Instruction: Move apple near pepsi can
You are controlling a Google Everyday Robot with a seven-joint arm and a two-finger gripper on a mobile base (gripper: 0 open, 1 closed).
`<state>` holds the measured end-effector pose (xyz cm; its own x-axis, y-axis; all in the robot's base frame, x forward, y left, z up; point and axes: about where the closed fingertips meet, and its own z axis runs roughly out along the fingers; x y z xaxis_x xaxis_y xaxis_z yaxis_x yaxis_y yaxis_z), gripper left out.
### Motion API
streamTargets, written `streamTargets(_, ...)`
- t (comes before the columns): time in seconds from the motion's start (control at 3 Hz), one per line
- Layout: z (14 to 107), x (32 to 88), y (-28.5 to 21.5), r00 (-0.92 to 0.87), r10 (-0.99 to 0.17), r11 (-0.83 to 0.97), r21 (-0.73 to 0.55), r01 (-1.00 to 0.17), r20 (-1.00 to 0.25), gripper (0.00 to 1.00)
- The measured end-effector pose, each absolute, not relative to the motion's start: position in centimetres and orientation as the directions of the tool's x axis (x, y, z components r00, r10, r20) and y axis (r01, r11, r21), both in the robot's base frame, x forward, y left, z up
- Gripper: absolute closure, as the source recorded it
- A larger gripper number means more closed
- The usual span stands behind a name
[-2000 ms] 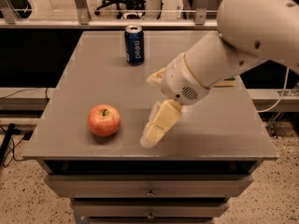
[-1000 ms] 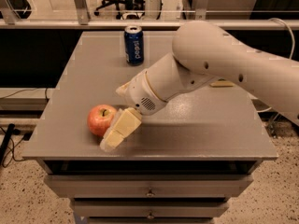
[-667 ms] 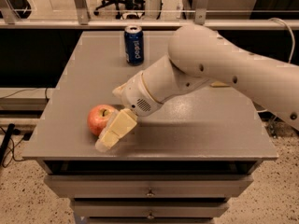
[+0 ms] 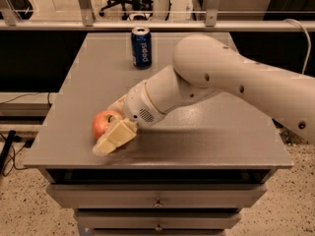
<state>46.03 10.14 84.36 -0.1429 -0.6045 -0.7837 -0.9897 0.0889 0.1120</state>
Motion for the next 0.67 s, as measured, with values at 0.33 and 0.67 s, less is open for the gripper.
streamTargets(0.33,84.3,46.3,9.7,-0.150,-0.599,0.102,0.111,-0.989,-0.787,0.47)
streamTargets(0.67,85.4,47.8,7.7,-0.158,-0.592,0.148,0.086,-0.985,-0.791,0.78)
